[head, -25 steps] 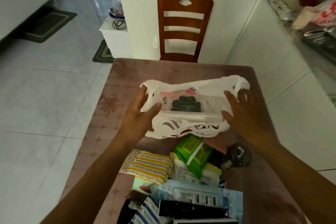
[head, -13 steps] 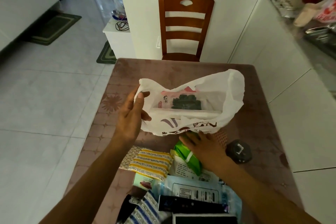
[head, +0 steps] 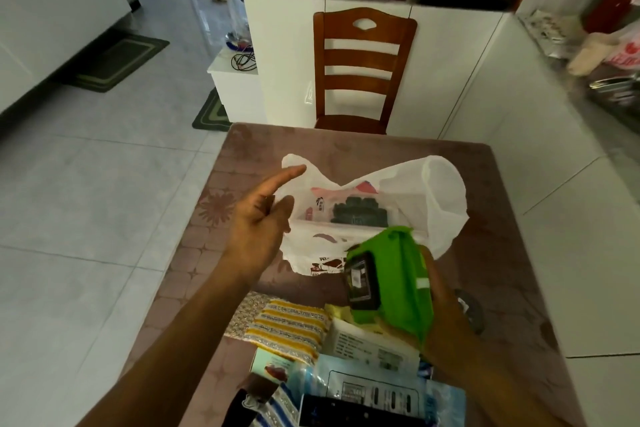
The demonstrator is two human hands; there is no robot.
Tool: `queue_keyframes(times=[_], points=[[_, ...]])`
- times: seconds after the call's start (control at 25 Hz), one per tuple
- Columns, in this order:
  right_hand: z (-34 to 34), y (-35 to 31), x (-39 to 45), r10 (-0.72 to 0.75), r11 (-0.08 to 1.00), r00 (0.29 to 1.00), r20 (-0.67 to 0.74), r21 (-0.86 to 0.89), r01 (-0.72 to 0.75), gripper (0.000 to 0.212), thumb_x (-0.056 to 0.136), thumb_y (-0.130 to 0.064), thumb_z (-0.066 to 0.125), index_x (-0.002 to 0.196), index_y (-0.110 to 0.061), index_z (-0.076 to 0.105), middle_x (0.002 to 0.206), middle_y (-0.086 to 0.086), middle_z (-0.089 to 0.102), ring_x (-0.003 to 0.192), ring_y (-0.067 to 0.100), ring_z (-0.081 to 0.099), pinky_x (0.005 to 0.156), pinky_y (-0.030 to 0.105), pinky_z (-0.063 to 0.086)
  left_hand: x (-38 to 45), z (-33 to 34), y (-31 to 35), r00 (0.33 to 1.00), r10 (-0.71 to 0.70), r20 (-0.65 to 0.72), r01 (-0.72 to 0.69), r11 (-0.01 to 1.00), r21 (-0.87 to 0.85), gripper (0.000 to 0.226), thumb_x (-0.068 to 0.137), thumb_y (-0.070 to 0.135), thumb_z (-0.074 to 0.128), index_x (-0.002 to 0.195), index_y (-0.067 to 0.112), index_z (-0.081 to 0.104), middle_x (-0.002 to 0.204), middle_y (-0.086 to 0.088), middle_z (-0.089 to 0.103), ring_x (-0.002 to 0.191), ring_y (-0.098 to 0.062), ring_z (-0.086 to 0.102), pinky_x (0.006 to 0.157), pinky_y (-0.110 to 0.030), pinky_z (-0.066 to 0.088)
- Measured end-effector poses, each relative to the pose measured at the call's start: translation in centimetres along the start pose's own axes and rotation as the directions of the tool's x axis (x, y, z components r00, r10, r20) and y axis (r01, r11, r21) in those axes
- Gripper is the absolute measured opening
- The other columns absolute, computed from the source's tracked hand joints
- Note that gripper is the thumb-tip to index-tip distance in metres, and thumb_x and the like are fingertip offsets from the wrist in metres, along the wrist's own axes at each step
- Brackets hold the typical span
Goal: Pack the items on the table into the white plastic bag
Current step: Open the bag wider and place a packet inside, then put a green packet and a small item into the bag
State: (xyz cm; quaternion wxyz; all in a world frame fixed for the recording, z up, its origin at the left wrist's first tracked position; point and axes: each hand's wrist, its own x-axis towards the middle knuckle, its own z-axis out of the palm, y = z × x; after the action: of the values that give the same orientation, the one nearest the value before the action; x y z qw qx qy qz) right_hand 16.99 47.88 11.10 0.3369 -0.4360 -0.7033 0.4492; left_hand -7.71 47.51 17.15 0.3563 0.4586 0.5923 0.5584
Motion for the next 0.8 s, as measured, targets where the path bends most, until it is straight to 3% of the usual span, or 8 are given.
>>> queue_keyframes(times=[0.08, 0.16, 0.28, 0.36, 0.44, 0.56, 0.68, 0.8], points=[[-0.6, -1.8, 1.9, -0.228, 0.965, 0.968, -0.104, -0.155, 0.211, 0.075, 0.067, -0.062, 0.069, 0.130, -0.031, 0.041, 0.129, 0.005, 0.050, 0.120, 0.027, 0.051, 0.101, 0.047, 0.043, 0.5, 0.3, 0.2, 0.998, 0.028, -0.057, -0.024, 0.998, 0.065, 0.048, 0.098, -0.008, 0.041, 0.116, 0.030, 0.064, 0.132, -0.029, 0.057, 0.068, -0.001, 0.059, 0.059, -0.014, 0.053], [-1.4, -2.5, 5.7, -0.442, 0.762, 0.894, 0.071, -0.497, 0.416, 0.079, 0.068, -0.055, 0.070, 0.132, -0.022, 0.037, 0.131, 0.006, 0.048, 0.124, 0.028, 0.045, 0.107, 0.048, 0.033, 0.9, 0.8, 0.7, 0.999, -0.011, -0.046, 0.013, 0.998, 0.054, 0.050, 0.098, -0.009, 0.039, 0.122, 0.030, 0.060, 0.133, -0.038, 0.050, 0.055, -0.002, 0.054, 0.059, -0.012, 0.052], [-0.8, -0.9, 12.3, -0.141, 0.529, 0.911, 0.388, -0.748, 0.401, 0.082, 0.067, -0.047, 0.071, 0.137, -0.032, 0.030, 0.138, 0.006, 0.050, 0.129, 0.030, 0.043, 0.111, 0.055, 0.024, 0.4, 1.4, 1.3, 0.999, 0.001, 0.051, -0.004, 0.998, 0.060, 0.055, 0.099, -0.007, 0.038, 0.129, 0.038, 0.050, 0.146, -0.027, 0.045, 0.054, 0.001, 0.054, 0.057, -0.014, 0.053], [0.7, 1.6, 14.5, 0.039, 0.359, 0.911, 0.410, -0.857, 0.371, 0.073, 0.076, -0.052, 0.064, 0.139, -0.033, 0.031, 0.143, 0.004, 0.046, 0.132, 0.029, 0.039, 0.112, 0.055, 0.021, -0.2, 1.2, 1.2, 0.993, 0.006, 0.116, -0.014, 0.998, 0.067, 0.056, 0.099, -0.008, 0.038, 0.131, 0.037, 0.047, 0.150, -0.019, 0.043, 0.056, 0.003, 0.058, 0.055, -0.015, 0.053], [1.9, 3.4, 15.4, 0.138, 0.260, 0.942, 0.307, -0.929, 0.265, 0.074, 0.079, -0.051, 0.061, 0.141, -0.030, 0.028, 0.149, 0.006, 0.038, 0.136, 0.031, 0.032, 0.112, 0.057, 0.019, -0.5, 0.6, 0.5, 0.988, 0.022, 0.150, -0.037, 0.995, 0.095, 0.058, 0.098, -0.008, 0.040, 0.131, 0.038, 0.047, 0.150, -0.015, 0.044, 0.056, -0.001, 0.056, 0.055, -0.018, 0.054], [2.8, 4.0, 14.4, 0.197, 0.413, 0.962, 0.191, -0.906, 0.095, 0.068, 0.083, -0.031, 0.061, 0.143, -0.024, 0.030, 0.156, 0.006, 0.027, 0.141, 0.033, 0.025, 0.114, 0.055, 0.016, -0.8, 0.3, -0.7, 0.985, 0.007, 0.170, -0.024, 0.995, 0.097, 0.061, 0.098, -0.007, 0.042, 0.133, 0.043, 0.044, 0.135, -0.013, 0.057, 0.058, -0.010, 0.051, 0.056, -0.023, 0.054], [1.6, 2.8, 9.8, -0.233, 0.685, 0.972, 0.024, -0.705, 0.181, 0.024, 0.084, -0.016, 0.058, 0.108, -0.015, 0.062, 0.122, 0.010, 0.062, 0.114, 0.031, 0.054, 0.094, 0.044, 0.042, -1.0, 0.6, -1.5, 0.995, -0.041, 0.095, 0.035, 0.998, 0.059, 0.063, 0.097, -0.007, 0.044, 0.130, 0.046, 0.046, 0.098, -0.006, 0.066, 0.060, -0.013, 0.050, 0.055, -0.024, 0.053], [-0.7, 2.4, 2.9, -0.318, 0.783, 0.903, -0.288, -0.617, 0.079, 0.008, 0.084, -0.017, 0.056, 0.090, -0.014, 0.061, 0.094, 0.006, 0.064, 0.090, 0.024, 0.055, 0.075, 0.037, 0.044, -1.1, 2.0, -1.7, 0.992, -0.113, 0.050, 0.114, 0.993, -0.014, 0.063, 0.096, -0.007, 0.046, 0.133, 0.045, 0.047, 0.113, -0.011, 0.066, 0.065, -0.018, 0.051, 0.057, -0.022, 0.055]])
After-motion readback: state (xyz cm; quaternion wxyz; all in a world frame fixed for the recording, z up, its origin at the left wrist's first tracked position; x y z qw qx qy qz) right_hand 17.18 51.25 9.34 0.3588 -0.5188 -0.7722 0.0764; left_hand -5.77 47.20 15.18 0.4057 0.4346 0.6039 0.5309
